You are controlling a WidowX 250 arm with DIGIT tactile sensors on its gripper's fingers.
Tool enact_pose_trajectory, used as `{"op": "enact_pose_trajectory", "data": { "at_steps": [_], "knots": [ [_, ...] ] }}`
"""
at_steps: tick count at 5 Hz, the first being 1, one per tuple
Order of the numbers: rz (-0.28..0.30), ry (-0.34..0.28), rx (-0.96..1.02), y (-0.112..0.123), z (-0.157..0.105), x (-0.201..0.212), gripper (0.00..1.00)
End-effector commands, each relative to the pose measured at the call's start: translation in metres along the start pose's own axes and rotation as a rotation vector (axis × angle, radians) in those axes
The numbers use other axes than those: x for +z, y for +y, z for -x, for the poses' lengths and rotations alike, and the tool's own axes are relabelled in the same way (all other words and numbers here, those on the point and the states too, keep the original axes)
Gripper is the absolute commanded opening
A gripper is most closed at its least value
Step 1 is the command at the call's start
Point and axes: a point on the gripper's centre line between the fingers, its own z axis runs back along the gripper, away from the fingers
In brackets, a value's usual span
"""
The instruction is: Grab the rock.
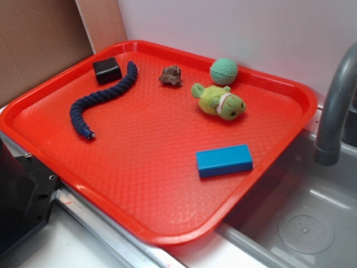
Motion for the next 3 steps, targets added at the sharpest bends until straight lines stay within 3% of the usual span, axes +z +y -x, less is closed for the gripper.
{"op": "enact_pose_trajectory", "data": {
  "at_steps": [1, 2, 3],
  "knots": [
    [0.000, 0.000, 0.000, 0.000, 0.000, 0.000, 1.00],
    [-0.152, -0.086, -0.121, 0.006, -0.047, -0.032, 1.00],
    [-0.214, -0.162, -0.298, -0.009, -0.095, -0.058, 1.00]
  ]
}}
